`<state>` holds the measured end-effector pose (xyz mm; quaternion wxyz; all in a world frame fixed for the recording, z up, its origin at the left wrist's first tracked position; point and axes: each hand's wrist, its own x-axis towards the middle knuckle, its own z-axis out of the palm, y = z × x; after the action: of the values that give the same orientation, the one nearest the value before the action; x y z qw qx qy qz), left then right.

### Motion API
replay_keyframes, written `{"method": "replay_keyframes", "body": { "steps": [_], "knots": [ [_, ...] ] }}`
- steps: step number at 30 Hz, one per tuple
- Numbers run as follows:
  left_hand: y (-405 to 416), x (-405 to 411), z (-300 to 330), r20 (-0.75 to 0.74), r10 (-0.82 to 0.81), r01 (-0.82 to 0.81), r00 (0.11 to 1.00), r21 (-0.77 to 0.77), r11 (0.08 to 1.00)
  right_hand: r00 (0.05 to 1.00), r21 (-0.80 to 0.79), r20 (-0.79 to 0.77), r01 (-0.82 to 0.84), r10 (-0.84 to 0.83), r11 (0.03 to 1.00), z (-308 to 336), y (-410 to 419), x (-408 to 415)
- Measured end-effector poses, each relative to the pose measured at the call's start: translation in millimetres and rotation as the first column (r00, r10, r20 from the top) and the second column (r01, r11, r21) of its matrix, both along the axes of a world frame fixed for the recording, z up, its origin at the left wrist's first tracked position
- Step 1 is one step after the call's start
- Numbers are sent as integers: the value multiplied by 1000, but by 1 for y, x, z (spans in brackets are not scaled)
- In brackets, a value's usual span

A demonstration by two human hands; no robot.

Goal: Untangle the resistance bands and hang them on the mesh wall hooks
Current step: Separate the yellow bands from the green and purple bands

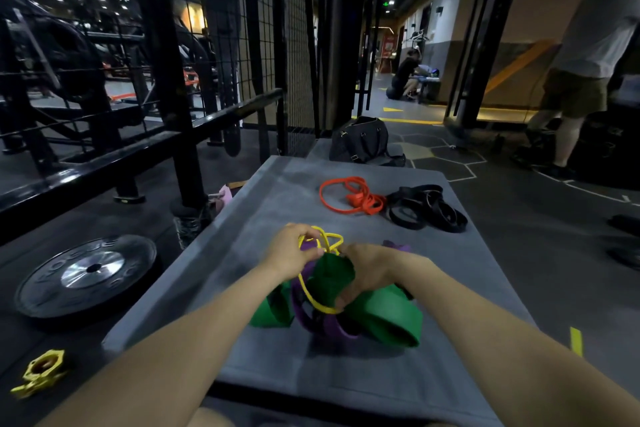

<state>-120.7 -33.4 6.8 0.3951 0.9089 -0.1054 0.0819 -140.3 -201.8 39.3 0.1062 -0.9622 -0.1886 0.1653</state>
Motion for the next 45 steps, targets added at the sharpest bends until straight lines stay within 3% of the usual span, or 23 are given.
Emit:
{"method": "replay_keyframes", "body": {
  "steps": [7,17,20,26,29,36,45],
  "knots": [
    [3,-3,2,4,-20,20,1000,57,998,991,-15,128,-44,45,999,10,-1,9],
    [0,-16,-7,-104,136,-113,985,203,973,1000,122,-28,10,-6,992,-5,-1,-6],
    [7,-21,-10,-140,173,-151,975,154,976,997,144,-81,19,-8,989,-9,4,-13],
    [11,-26,-6,-191,253,-218,949,186,958,999,108,39,-18,13,994,0,12,-13],
    [18,-26,3,-188,298,-278,936,126,952,994,219,109,-28,5,975,19,9,-11],
    [33,-17,25,-204,335,-328,920,68,942,991,523,97,28,-92,852,58,-14,-16],
    [36,-7,40,-253,349,-342,903,72,937,972,700,-3,169,-234,694,69,-43,-18]
  ]
}}
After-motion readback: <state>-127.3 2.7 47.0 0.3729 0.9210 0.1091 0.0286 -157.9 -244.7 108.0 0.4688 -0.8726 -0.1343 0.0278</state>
